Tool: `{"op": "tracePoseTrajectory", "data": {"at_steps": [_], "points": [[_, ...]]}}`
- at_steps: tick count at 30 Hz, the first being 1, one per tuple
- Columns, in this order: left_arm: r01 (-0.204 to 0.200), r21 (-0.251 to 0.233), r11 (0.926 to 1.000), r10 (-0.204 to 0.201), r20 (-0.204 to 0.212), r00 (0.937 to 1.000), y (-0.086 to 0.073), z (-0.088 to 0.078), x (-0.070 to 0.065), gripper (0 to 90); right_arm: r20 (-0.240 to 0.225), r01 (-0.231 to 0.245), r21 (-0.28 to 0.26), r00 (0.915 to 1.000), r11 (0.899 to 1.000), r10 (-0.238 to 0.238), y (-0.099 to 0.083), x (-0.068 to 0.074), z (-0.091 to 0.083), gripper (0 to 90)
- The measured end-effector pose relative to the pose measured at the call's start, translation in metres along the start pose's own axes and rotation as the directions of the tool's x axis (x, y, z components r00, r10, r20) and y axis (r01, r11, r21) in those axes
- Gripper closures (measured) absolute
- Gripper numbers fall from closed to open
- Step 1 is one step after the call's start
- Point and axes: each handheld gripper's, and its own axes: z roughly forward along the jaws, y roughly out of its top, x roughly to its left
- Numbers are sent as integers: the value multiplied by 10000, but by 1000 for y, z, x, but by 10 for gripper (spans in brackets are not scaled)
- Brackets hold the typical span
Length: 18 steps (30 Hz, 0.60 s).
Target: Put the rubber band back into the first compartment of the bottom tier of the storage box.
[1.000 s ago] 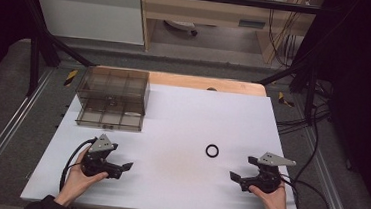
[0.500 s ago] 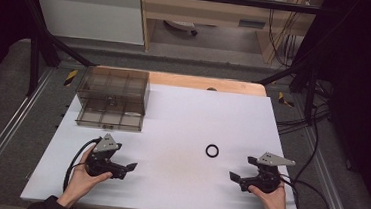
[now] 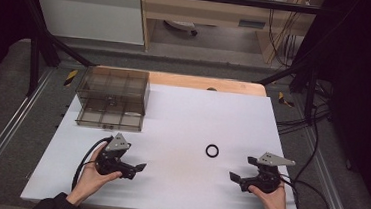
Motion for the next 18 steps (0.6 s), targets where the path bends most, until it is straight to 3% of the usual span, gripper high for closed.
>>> {"op": "tracePoseTrajectory", "data": {"at_steps": [18], "points": [[-128, 146, 9998, 124, 302, 9995, 21, 22, -14, 76, 1, 3, 17, 10000, 10000, -3, 0, 0, 0, 8]]}}
